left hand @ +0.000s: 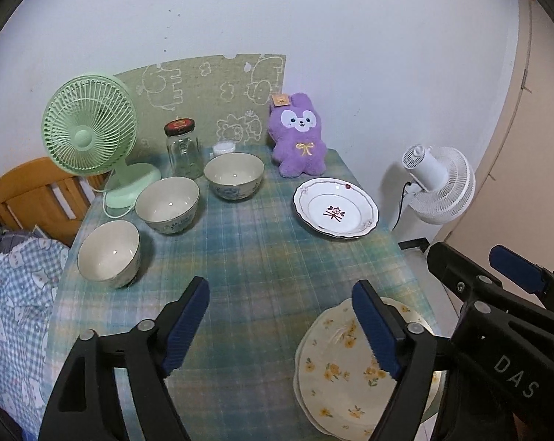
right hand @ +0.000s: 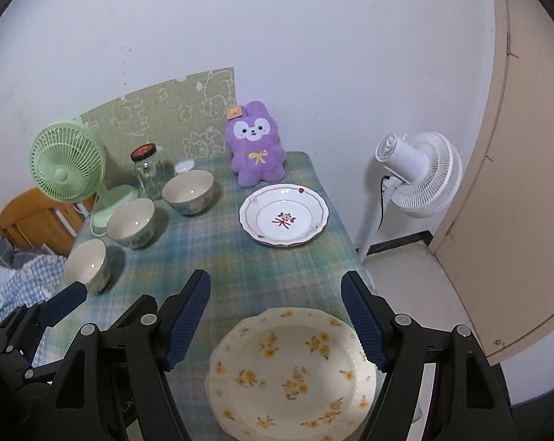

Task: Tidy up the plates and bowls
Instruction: 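Move the left gripper toward the rim of the white red-rimmed plate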

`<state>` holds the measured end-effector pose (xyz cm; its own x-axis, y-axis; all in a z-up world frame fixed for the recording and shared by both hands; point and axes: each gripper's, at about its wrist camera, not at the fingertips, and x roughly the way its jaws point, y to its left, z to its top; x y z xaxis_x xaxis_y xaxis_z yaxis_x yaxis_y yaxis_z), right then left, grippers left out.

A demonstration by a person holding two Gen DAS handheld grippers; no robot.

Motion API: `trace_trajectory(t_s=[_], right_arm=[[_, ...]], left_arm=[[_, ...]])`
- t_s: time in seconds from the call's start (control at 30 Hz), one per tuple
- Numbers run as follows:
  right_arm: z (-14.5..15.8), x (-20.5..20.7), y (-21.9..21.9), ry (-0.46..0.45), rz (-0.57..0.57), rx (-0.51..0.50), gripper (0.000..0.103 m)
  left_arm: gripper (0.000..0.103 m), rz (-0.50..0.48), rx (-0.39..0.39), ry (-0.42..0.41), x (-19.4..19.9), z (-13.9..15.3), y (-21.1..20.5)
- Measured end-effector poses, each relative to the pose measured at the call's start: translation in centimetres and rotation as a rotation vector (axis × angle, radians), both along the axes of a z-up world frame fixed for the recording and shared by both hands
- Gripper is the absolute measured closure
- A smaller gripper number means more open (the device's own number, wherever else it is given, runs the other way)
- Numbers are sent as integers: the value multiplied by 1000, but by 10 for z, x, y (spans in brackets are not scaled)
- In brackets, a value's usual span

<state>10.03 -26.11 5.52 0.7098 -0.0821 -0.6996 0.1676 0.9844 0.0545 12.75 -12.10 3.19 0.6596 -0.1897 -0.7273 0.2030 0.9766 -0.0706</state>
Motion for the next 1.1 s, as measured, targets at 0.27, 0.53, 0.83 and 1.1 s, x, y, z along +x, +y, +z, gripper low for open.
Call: trace_trajectory(t_s=[0.27, 0.53, 0.83, 1.1], right_arm=[[7, 14, 11, -18, -29, -8, 27], [10, 44, 0, -42, -36, -38, 27], [1, 92, -27, -15, 56, -46, 27], [-16, 135, -57, 6, 79, -41, 27]], left_arm=[[18, -48, -7, -23, 20, 3, 3], [18, -37, 14, -44, 46, 4, -14], [19, 40, 31, -27, 80, -6, -42], [24, 97, 64, -17, 116, -19, -73]])
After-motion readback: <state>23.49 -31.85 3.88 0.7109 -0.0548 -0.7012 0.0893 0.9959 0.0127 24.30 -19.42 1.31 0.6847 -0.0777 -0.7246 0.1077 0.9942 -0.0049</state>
